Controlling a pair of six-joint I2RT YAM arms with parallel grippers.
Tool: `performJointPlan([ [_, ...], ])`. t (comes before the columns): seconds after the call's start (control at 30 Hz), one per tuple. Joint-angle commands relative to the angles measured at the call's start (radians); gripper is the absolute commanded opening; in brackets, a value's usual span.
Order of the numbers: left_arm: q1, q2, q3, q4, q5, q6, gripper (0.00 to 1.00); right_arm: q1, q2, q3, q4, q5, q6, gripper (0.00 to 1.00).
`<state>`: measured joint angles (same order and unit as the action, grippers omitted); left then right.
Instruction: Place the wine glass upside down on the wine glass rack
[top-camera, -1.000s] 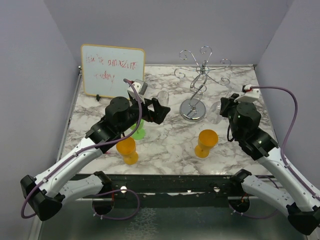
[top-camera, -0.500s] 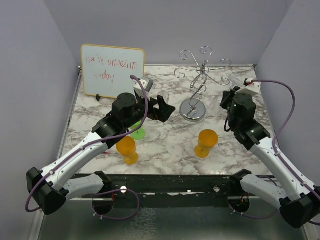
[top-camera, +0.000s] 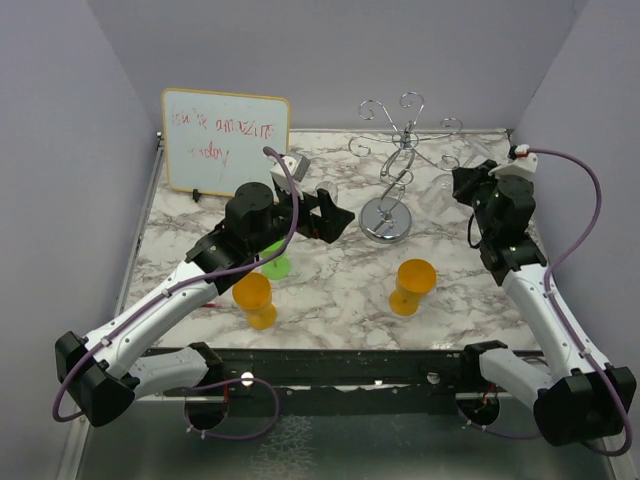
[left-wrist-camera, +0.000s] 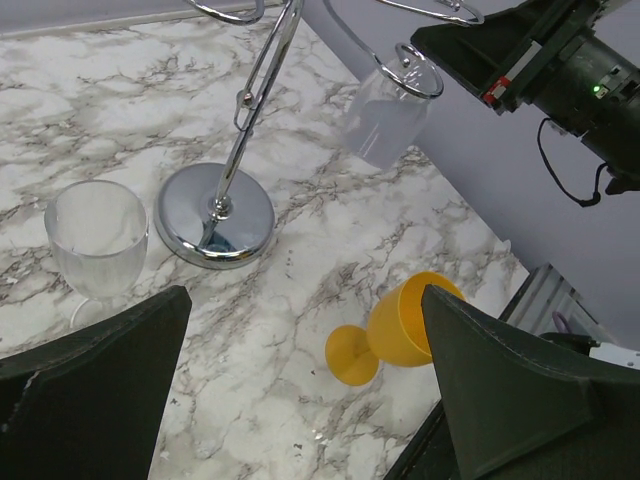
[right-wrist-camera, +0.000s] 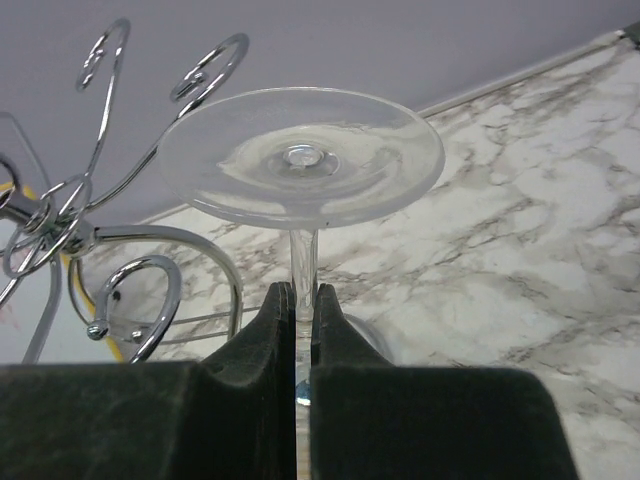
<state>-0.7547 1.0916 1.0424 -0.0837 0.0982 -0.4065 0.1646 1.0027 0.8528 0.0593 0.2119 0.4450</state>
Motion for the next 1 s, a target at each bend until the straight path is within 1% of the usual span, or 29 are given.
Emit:
performJointPlan([
  [0.0, -0.002, 0.014, 0.040, 0.016, 0.053, 0.004, 0.99, -0.071, 0.023, -0.035, 0.166, -0.306, -0.003, 0.00],
  [0.1, -0.002, 0.010, 0.039, 0.019, 0.055, -0.001, 0.99, -0.112, 0.028, -0.059, 0.228, -0.418, -0.009, 0.01],
  [0.23, -0.002, 0.005, 0.033, 0.019, 0.057, -0.005, 0.99, -0.128, 0.052, -0.045, 0.261, -0.523, -0.052, 0.01],
  [0.37, -0.002, 0.001, 0.037, 0.010, 0.051, -0.005, 0.99, -0.128, 0.084, -0.004, 0.226, -0.618, -0.096, 0.01],
  [0.63, -0.002, -0.013, 0.034, 0.016, 0.039, -0.005, 0.99, -0.128, 0.088, -0.007, 0.226, -0.720, -0.142, 0.01],
  [0.8, -0.002, -0.013, 0.031, 0.016, 0.038, -0.008, 0.99, -0.128, 0.109, 0.021, 0.174, -0.730, -0.191, 0.01],
  [0.97, -0.002, -0.018, 0.026, 0.018, 0.028, -0.008, 0.99, -0.128, 0.103, 0.010, 0.187, -0.773, -0.209, 0.01],
])
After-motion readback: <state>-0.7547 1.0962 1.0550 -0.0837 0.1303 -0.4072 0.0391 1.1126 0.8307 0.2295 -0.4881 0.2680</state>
